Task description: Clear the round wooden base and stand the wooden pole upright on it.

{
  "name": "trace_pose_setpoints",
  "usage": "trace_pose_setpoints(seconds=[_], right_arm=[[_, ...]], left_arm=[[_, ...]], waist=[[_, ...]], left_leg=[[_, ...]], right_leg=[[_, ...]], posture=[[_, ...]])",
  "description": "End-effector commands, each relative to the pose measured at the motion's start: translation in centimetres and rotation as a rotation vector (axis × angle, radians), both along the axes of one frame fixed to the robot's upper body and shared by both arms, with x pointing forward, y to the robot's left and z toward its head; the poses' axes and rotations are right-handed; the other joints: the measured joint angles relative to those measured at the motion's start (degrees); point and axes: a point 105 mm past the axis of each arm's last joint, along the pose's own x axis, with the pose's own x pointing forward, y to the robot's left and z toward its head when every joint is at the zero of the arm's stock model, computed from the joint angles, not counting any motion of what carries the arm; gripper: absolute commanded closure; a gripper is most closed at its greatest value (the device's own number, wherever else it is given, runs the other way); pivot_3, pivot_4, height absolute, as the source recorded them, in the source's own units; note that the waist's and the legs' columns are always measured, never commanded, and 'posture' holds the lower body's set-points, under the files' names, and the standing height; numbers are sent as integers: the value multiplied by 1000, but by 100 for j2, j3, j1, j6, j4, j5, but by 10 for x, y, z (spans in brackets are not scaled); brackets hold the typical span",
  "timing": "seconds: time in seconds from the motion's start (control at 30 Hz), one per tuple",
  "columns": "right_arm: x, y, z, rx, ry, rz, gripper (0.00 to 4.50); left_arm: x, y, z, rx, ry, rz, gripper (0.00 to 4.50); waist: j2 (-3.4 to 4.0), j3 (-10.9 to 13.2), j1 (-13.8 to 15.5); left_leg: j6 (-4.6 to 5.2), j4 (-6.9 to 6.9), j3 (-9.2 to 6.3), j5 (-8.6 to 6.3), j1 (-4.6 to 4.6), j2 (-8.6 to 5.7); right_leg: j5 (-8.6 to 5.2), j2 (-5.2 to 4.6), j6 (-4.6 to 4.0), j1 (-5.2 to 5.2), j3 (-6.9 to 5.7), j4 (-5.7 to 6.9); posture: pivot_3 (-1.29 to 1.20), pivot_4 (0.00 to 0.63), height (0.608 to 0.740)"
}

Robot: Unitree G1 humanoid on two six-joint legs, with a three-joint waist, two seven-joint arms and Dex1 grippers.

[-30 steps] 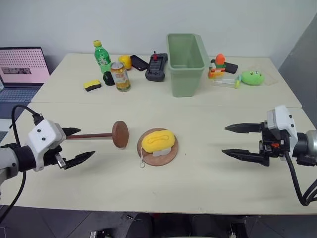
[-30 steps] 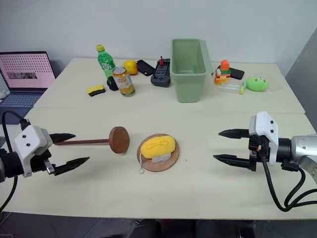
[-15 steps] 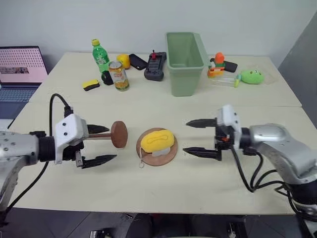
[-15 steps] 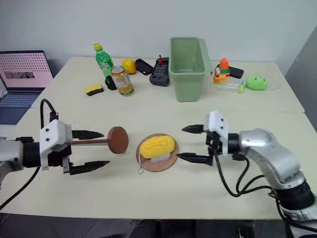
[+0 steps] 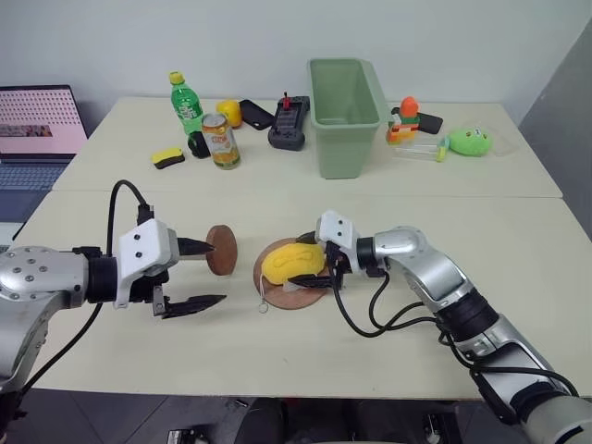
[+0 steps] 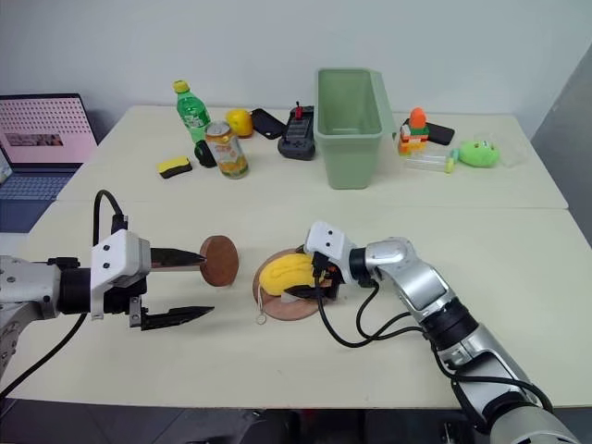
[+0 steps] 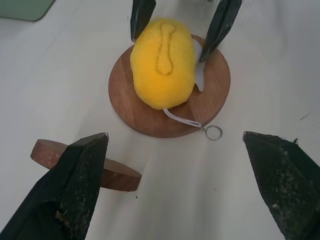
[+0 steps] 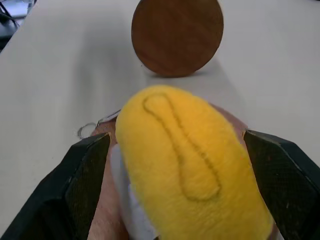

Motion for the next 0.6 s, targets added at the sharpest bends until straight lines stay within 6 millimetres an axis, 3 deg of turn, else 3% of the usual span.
trace_pose_setpoints(seconds=[0.03,0.1,0.23,0.47,0.53,0.6], right_arm=[[2,5,10,9,-67,29,255],[3,5,12,12,-85,32,544],[3,5,15,1,-136,46,1638],[0,-1,21,-20,-243,54,3022],[0,-7,32,11,-260,29,3466],[8,-36,56,82,-294,-115,3891]], left_arm=[[0,-9,4,-8,-38,-25,0],[0,-10,3,-11,-38,-30,0],[2,-13,5,-20,-44,-39,0],[6,-26,17,-80,-61,-80,0],[7,-33,24,-132,-62,-93,0],[9,-48,30,-175,-73,-137,0]], waist=[[0,0,-1],[0,0,-4],[0,0,-4],[0,0,-1],[0,0,3],[0,1,32]], left_leg=[[0,1,0,0,0,0],[0,1,-1,0,0,2],[0,2,-2,0,0,3],[0,4,-3,0,-1,1],[0,4,-2,0,-1,1],[0,6,-5,0,-3,2]], right_leg=[[0,0,0,0,0,2],[0,0,0,-1,0,3],[0,0,0,-1,-1,6],[0,0,0,-1,-3,8],[0,0,0,-1,-1,9],[0,0,0,-1,-3,11]], posture=[[0,150,740],[0,150,740],[0,150,740],[0,150,740],[0,150,740],[0,150,740]])
